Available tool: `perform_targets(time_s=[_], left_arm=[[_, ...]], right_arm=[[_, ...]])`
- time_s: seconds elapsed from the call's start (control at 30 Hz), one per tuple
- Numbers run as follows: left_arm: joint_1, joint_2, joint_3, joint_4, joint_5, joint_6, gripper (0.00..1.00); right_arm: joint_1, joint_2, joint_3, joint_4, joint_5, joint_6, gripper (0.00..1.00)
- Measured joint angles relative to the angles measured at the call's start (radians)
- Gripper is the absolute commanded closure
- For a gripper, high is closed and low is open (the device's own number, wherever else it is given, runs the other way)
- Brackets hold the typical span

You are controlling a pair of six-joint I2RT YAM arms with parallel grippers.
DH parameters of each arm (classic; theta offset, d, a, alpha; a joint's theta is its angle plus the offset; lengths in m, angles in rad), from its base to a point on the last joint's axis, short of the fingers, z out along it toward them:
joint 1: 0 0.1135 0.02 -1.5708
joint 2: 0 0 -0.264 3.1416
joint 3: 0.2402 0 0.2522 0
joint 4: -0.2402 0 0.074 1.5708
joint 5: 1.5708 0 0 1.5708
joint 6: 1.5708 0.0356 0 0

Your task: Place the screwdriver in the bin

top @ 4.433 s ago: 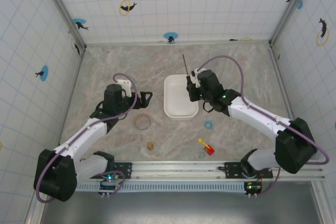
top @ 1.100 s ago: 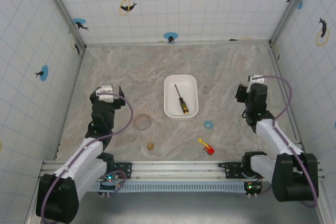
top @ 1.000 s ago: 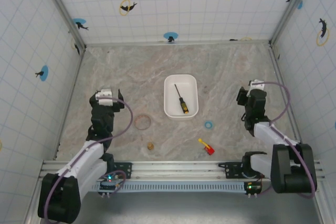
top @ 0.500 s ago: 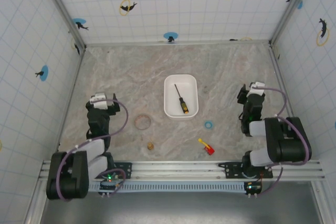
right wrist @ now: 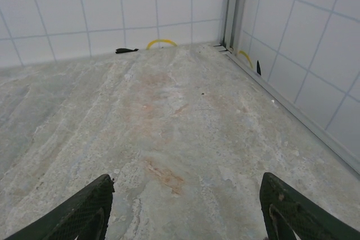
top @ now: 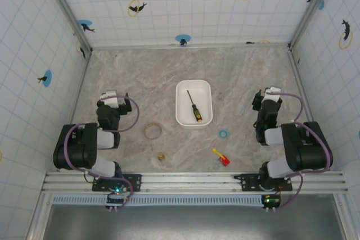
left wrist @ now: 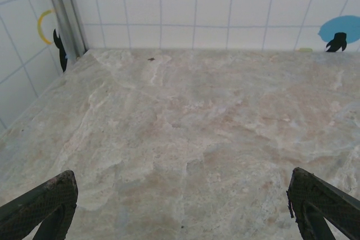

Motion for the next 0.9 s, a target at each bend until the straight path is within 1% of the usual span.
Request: perform_targets(time_s=[0.5,0.9], left_arm=[[-0.010,0.000,0.022,-0.016,0.000,0.003,0.03],[-0.010,0.000,0.024,-0.016,0.000,0.003,0.02]], right_arm=[[-0.038,0.000,0.015,-0.054,-0.027,0.027,0.00],[-0.041,0.000,0.015,-0.057,-0.039,0.028,0.01]])
